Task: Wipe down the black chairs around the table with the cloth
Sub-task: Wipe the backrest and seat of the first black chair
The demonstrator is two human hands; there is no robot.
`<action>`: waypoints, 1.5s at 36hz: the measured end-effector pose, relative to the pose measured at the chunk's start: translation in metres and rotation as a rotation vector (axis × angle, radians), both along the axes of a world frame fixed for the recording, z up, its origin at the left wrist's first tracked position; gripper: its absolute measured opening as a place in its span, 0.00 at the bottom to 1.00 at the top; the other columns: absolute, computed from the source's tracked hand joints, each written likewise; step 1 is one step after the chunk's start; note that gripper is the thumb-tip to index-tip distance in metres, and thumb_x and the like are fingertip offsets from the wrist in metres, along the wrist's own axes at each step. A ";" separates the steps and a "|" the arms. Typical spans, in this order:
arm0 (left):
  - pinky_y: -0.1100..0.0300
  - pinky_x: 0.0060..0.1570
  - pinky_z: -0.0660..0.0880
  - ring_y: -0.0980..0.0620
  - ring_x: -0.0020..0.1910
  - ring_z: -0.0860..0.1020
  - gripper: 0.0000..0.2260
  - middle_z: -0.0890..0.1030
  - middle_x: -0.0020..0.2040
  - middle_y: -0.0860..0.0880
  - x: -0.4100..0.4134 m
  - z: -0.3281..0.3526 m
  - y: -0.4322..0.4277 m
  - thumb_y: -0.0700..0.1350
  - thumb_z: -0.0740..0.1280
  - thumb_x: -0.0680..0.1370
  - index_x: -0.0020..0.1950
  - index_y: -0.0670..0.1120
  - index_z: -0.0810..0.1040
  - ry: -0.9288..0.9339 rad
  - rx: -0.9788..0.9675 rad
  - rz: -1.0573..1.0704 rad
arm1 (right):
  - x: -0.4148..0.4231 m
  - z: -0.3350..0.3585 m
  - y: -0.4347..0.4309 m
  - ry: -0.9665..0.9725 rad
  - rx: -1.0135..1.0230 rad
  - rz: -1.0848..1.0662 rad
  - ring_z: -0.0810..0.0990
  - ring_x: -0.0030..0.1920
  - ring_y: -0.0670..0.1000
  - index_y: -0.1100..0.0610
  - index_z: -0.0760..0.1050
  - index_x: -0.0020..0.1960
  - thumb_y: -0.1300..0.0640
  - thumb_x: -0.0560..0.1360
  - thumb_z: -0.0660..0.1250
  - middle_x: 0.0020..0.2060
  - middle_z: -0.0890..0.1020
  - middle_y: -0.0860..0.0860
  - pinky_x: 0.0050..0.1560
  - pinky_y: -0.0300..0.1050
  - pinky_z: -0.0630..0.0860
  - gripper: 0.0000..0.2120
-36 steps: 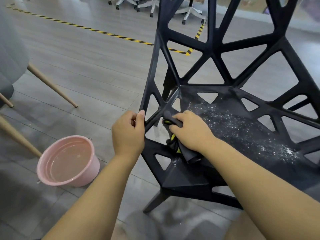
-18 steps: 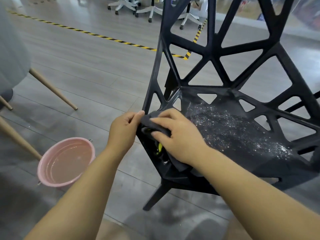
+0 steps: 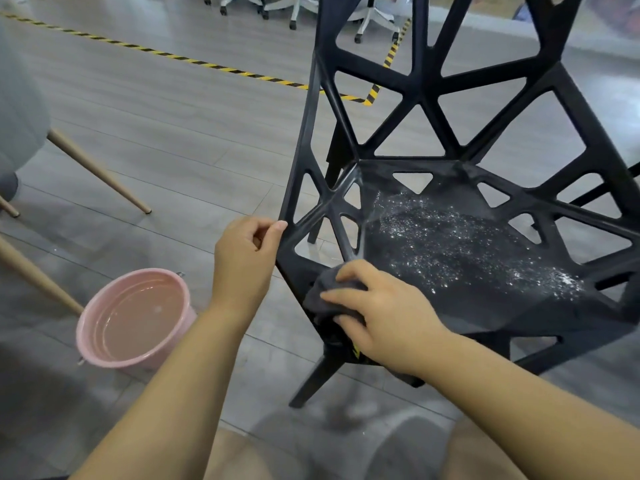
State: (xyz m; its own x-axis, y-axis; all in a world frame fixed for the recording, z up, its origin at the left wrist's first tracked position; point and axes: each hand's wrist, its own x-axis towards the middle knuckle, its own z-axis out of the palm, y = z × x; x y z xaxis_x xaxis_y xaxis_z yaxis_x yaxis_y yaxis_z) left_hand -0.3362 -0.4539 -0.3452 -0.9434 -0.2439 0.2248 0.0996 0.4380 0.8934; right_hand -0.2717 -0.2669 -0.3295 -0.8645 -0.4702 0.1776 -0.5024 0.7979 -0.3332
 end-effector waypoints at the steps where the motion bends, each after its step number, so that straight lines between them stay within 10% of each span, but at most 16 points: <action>1: 0.55 0.41 0.76 0.51 0.39 0.75 0.05 0.78 0.41 0.49 0.000 0.000 0.002 0.49 0.67 0.76 0.41 0.54 0.76 0.025 0.004 0.019 | -0.002 -0.001 -0.005 -0.009 -0.042 -0.064 0.80 0.43 0.55 0.48 0.81 0.53 0.48 0.70 0.61 0.53 0.77 0.50 0.34 0.49 0.79 0.15; 9: 0.77 0.41 0.66 0.62 0.37 0.71 0.01 0.73 0.49 0.48 0.008 0.001 0.011 0.42 0.65 0.78 0.48 0.47 0.75 0.122 -0.145 0.022 | 0.010 -0.005 -0.001 -0.044 -0.008 -0.026 0.79 0.40 0.56 0.49 0.81 0.53 0.49 0.70 0.59 0.53 0.77 0.51 0.30 0.49 0.78 0.17; 15: 0.64 0.48 0.57 0.40 0.47 0.70 0.09 0.73 0.47 0.43 0.012 -0.006 0.024 0.30 0.67 0.72 0.47 0.42 0.81 0.284 -0.575 -0.040 | 0.003 0.003 0.038 -0.070 0.080 -0.304 0.79 0.49 0.55 0.48 0.78 0.60 0.48 0.75 0.63 0.56 0.73 0.49 0.46 0.50 0.78 0.15; 23: 0.54 0.46 0.64 0.46 0.28 0.75 0.17 0.76 0.27 0.50 0.014 -0.008 0.047 0.45 0.54 0.74 0.30 0.48 0.77 0.185 -1.161 -0.305 | 0.004 -0.004 0.023 -0.083 0.095 -0.391 0.77 0.49 0.61 0.51 0.77 0.62 0.45 0.70 0.64 0.58 0.75 0.54 0.49 0.54 0.77 0.22; 26: 0.55 0.45 0.63 0.46 0.26 0.75 0.16 0.76 0.25 0.50 0.011 -0.004 0.045 0.45 0.55 0.73 0.29 0.48 0.77 0.125 -1.227 -0.336 | 0.011 -0.006 0.018 -0.076 0.081 -0.301 0.78 0.40 0.61 0.54 0.80 0.55 0.50 0.65 0.66 0.52 0.79 0.55 0.37 0.54 0.79 0.19; 32: 0.57 0.36 0.55 0.48 0.19 0.65 0.15 0.69 0.16 0.50 0.018 0.015 0.041 0.46 0.61 0.68 0.20 0.49 0.66 0.105 -1.278 -0.413 | 0.002 0.008 0.034 -0.170 0.040 -0.284 0.75 0.55 0.54 0.46 0.73 0.62 0.50 0.75 0.64 0.56 0.75 0.47 0.53 0.46 0.71 0.16; 37: 0.60 0.36 0.58 0.48 0.46 0.74 0.14 0.80 0.41 0.50 0.034 0.031 0.043 0.51 0.54 0.79 0.37 0.50 0.73 -0.139 -1.373 -0.514 | -0.015 0.015 0.045 -0.165 -0.001 -0.389 0.74 0.54 0.50 0.46 0.72 0.57 0.51 0.73 0.65 0.54 0.75 0.46 0.46 0.42 0.65 0.13; 45: 0.61 0.27 0.60 0.52 0.33 0.69 0.13 0.69 0.32 0.51 0.021 0.053 0.041 0.49 0.59 0.76 0.31 0.47 0.67 -0.497 -1.257 -0.703 | -0.074 0.026 0.052 -0.125 -0.115 -0.478 0.73 0.57 0.52 0.50 0.73 0.61 0.52 0.76 0.65 0.59 0.74 0.48 0.50 0.42 0.65 0.14; 50: 0.56 0.44 0.70 0.47 0.48 0.75 0.09 0.75 0.45 0.50 -0.023 0.063 0.049 0.48 0.55 0.81 0.45 0.50 0.73 -0.253 -1.194 -0.526 | -0.122 0.022 0.045 -0.105 -0.111 -0.468 0.74 0.58 0.54 0.52 0.72 0.66 0.51 0.78 0.63 0.62 0.71 0.51 0.54 0.45 0.70 0.17; 54: 0.55 0.52 0.68 0.46 0.56 0.72 0.10 0.75 0.55 0.47 -0.060 0.054 0.053 0.43 0.55 0.79 0.57 0.46 0.72 -0.059 -1.500 -0.414 | -0.150 0.010 0.030 -0.082 -0.114 -0.485 0.73 0.56 0.57 0.53 0.71 0.66 0.50 0.79 0.61 0.61 0.69 0.51 0.57 0.52 0.71 0.17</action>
